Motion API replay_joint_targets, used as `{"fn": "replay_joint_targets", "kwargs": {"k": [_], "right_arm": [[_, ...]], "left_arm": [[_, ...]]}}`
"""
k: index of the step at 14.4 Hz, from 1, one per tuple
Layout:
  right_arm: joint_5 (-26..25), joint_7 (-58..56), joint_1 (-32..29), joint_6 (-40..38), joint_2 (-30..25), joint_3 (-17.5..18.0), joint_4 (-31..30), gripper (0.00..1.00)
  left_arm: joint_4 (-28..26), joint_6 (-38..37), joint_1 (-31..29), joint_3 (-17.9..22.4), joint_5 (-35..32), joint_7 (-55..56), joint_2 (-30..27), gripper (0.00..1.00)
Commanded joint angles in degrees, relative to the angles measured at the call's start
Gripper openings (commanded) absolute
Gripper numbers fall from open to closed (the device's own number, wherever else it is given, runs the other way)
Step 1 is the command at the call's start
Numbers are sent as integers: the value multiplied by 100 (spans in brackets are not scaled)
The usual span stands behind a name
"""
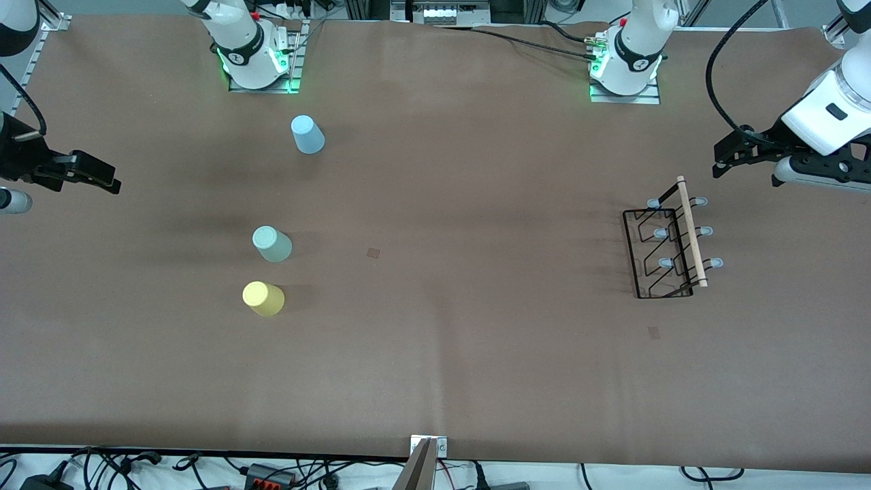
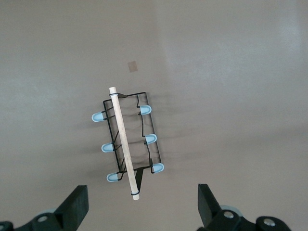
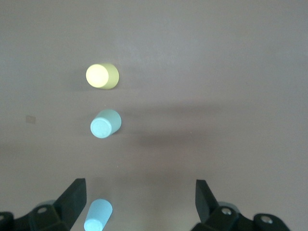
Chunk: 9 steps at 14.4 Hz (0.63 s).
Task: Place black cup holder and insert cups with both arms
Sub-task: 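Move the right gripper toward the teal cup while the left gripper reaches the holder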
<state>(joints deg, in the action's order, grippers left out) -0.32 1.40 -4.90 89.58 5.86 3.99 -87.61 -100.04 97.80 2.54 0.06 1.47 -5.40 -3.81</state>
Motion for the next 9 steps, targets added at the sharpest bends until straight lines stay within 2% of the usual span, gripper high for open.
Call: {"fn": "replay_joint_targets", "kwargs": {"k": [1,3,9], "right_arm": [[76,27,-12,-265,38,14,112,100],[76,1,6,-266,38,14,104,100],[23,-79,85,-451,644,67,86,100]], "left_arm": [[142,-104,10,3,-33,12,29,100],[160,-104,10,3,-33,12,56,100],[169,-121,10,11,-33,12,82,100]]}}
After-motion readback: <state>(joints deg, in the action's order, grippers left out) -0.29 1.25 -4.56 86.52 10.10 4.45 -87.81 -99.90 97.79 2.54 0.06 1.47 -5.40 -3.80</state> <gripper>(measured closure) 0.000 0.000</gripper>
